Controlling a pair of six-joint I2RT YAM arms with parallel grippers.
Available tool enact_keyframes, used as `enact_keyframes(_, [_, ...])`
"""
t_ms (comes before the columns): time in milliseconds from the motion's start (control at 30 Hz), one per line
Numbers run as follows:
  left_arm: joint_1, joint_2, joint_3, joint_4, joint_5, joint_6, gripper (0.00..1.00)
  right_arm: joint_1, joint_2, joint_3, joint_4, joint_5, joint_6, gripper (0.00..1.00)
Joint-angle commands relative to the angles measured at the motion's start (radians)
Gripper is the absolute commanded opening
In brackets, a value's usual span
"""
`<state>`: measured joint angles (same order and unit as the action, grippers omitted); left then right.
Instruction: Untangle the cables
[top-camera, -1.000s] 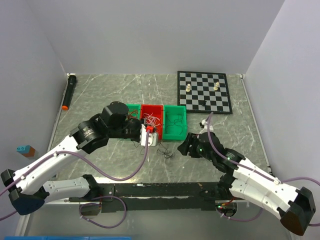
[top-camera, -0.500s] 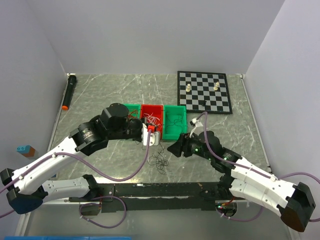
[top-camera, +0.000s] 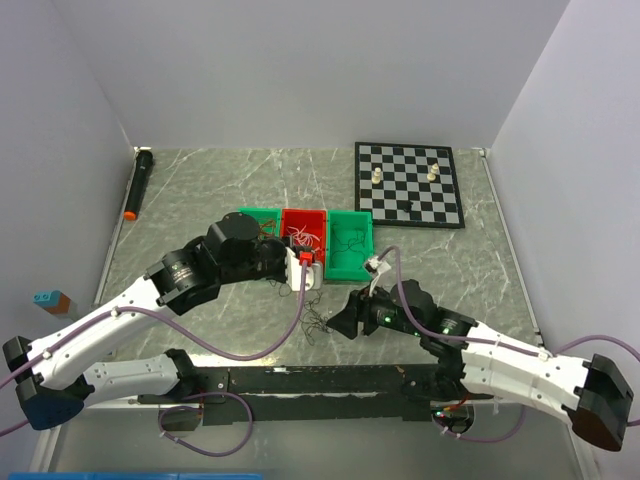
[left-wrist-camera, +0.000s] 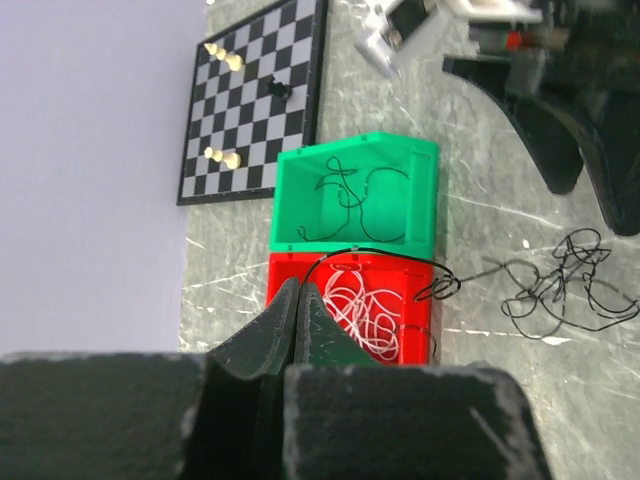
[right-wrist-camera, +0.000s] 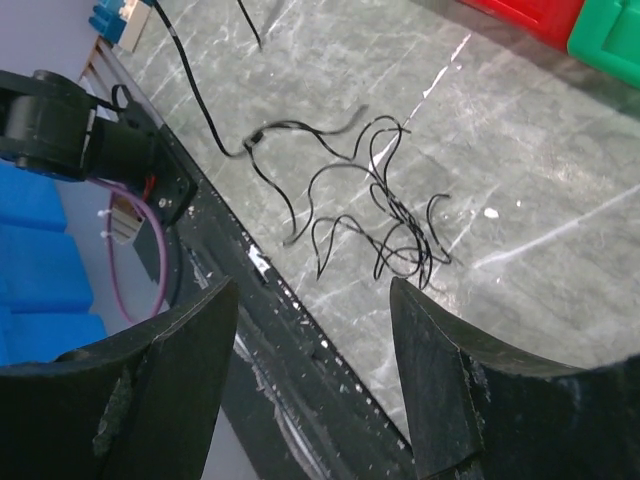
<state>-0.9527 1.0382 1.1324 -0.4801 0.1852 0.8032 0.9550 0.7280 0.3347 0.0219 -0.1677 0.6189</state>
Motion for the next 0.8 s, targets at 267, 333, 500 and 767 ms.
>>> enact_keyframes(267, [-0.003,0.0,0.02,0.057,-0.029,-0.007,0.01,0.073,0.298,0.161,0.156,0.071,-0.093,0.68])
enact_keyframes(333, [-0.003,0.003,0.029,0.058,-0.032,-0.01,0.01,0.074,0.332,0.17,0.167,0.099,-0.078,0.65])
enact_keyframes(500, [-0.001,0.011,0.072,0.077,-0.059,-0.038,0.01,0.083,0.381,0.184,0.179,0.137,-0.045,0.45])
enact_keyframes(767, [0.023,0.039,0.194,0.342,-0.232,-0.097,0.01,0.087,0.286,0.122,0.072,0.166,0.019,0.13])
